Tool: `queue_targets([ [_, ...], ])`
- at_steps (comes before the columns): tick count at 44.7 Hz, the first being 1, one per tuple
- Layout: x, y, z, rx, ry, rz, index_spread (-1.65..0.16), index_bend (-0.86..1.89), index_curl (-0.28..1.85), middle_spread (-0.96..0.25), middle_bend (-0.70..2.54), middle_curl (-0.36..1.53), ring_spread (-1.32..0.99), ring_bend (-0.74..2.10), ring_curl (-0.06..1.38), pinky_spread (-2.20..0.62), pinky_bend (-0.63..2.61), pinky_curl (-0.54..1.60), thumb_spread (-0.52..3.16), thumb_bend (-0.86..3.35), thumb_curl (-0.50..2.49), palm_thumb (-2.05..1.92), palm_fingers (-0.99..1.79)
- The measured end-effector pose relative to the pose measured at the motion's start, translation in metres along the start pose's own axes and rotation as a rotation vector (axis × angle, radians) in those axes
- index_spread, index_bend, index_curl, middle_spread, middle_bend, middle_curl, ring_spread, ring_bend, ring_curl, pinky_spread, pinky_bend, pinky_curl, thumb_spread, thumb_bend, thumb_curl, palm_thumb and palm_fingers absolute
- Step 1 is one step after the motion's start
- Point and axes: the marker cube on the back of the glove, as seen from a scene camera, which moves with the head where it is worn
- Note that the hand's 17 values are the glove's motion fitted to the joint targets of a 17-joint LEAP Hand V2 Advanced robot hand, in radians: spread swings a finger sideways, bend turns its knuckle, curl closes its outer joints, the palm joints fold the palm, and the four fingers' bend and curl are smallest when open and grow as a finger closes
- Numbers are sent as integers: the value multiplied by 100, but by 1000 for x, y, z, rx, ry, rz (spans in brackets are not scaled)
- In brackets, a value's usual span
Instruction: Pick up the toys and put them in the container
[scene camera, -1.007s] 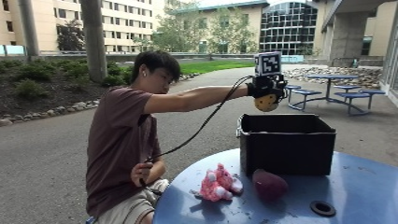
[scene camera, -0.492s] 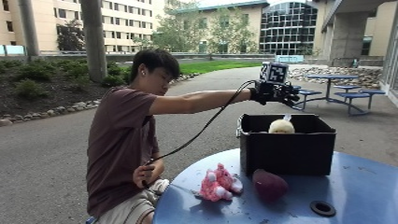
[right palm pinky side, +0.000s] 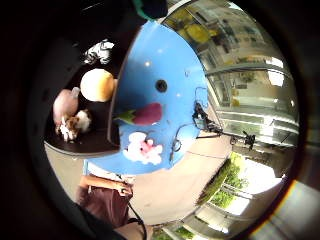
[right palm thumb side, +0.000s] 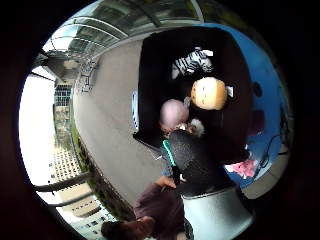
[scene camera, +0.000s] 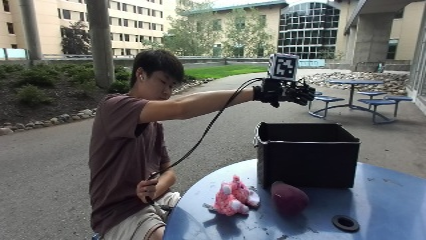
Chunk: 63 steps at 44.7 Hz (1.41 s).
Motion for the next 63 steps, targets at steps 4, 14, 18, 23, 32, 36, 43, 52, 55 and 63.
queue_targets([
  [4,37,19,-10,15,-18,29,-18,0,22,6,9,32,2,38,36,4,100,39,121,-2,52,2,-42],
  [14,137,66,-25,53,1,144,-18,2,16,6,13,29,2,37,36,4,92,36,123,-2,46,2,-34],
  [18,168,79,-20,51,14,269,-18,3,14,6,13,28,1,37,36,4,90,35,124,-2,44,1,-32],
  [23,195,100,5,59,63,257,-18,3,13,6,13,28,1,37,37,3,88,35,124,-2,42,1,-29],
  [32,222,133,127,-52,139,235,-18,4,11,6,14,26,0,41,38,3,89,35,123,-3,39,-2,-24],
  [36,206,148,200,-132,125,64,-18,4,10,6,15,26,0,44,38,2,90,35,122,-3,37,-3,-23],
  [43,177,157,295,-185,74,-48,-18,-4,6,7,20,27,-3,67,44,1,103,38,125,7,39,16,-1],
  [52,167,152,309,-61,-2,-78,-19,22,6,-9,78,46,-24,94,45,-35,95,31,135,32,49,60,114],
  [55,168,145,309,-35,-65,-89,-19,27,11,-11,86,50,-26,103,50,-41,88,32,136,38,50,69,127],
  [63,163,131,304,20,-65,-123,-16,66,25,-19,99,54,-27,114,54,-42,73,31,144,55,61,93,149],
])
